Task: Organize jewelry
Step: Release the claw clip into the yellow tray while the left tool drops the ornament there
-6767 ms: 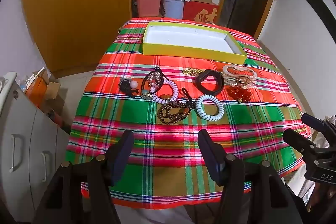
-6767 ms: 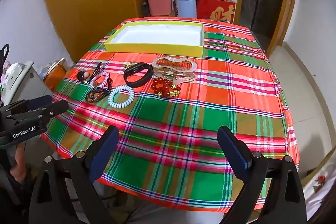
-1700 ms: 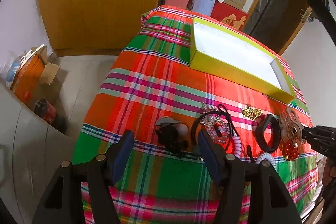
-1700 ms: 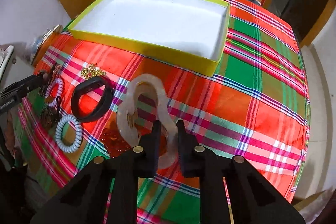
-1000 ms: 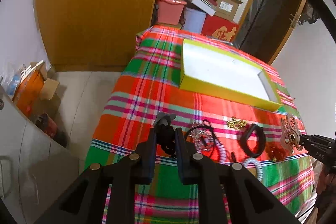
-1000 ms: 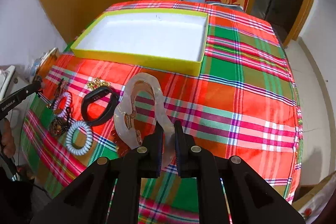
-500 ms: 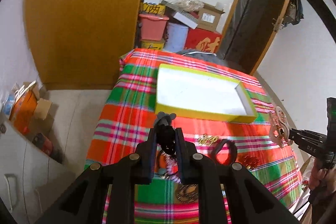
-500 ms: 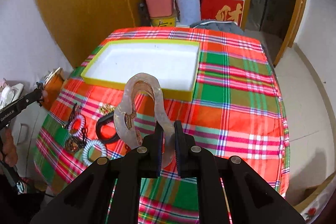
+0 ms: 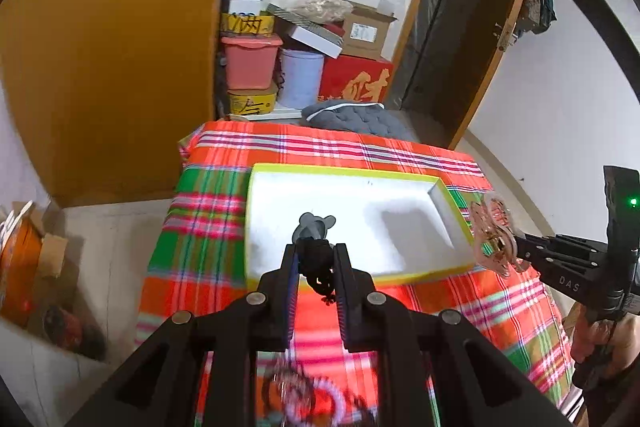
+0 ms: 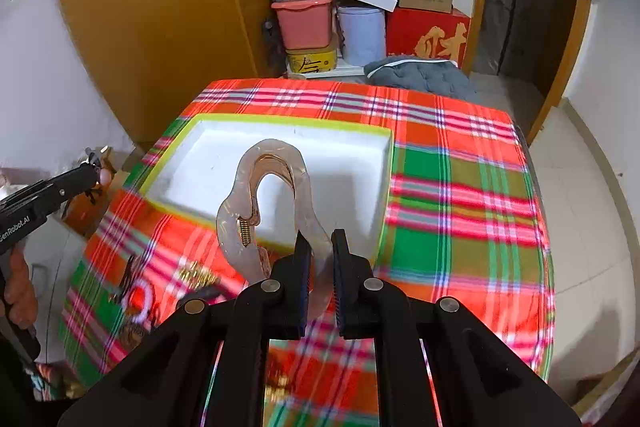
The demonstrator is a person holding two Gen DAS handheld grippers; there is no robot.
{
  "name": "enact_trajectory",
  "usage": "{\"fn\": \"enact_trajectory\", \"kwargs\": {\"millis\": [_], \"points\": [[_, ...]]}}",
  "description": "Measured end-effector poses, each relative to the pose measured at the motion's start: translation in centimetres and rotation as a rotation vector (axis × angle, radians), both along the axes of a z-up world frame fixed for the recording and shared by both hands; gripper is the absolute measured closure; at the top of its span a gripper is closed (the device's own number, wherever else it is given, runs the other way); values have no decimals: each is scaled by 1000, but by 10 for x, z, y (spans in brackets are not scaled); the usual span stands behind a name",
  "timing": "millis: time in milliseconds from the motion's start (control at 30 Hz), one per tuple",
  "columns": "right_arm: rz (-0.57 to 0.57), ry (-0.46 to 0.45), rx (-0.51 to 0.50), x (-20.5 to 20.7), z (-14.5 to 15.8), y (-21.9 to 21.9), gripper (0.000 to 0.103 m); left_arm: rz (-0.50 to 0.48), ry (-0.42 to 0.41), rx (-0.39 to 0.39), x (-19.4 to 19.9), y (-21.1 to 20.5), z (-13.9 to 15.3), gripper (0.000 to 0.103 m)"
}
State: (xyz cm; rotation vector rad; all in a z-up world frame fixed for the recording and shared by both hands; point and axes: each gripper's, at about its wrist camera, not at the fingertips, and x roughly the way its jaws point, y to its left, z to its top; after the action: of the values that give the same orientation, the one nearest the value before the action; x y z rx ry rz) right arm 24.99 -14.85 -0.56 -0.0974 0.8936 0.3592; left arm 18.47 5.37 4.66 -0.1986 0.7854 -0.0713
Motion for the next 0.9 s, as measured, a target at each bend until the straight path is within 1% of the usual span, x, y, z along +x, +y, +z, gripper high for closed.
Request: {"fn": "enact_trajectory", "kwargs": {"millis": [167, 367, 533, 667, 800, 867, 900], "points": [[-25, 25, -12, 32, -17, 4, 93, -17, 32, 12, 38, 0, -21, 86], [-47, 77, -30, 54, -44, 2, 93, -14, 94, 27, 68, 4, -55, 86], [-47, 104, -49, 62, -57, 3, 93, 5, 137, 47, 76, 9, -77, 86], [-46, 123, -74, 66, -65, 4, 93, 14, 156, 63, 77, 11, -86, 86], [-42, 123, -96, 66, -65, 6, 93, 18, 176, 63, 78, 11, -90, 85], [-40, 118, -94, 65, -63, 7, 90, 14, 179, 69, 77, 9, -90, 85], [-40, 115, -95, 65, -62, 7, 84, 13, 178, 71, 76, 8, -88, 85]]}}
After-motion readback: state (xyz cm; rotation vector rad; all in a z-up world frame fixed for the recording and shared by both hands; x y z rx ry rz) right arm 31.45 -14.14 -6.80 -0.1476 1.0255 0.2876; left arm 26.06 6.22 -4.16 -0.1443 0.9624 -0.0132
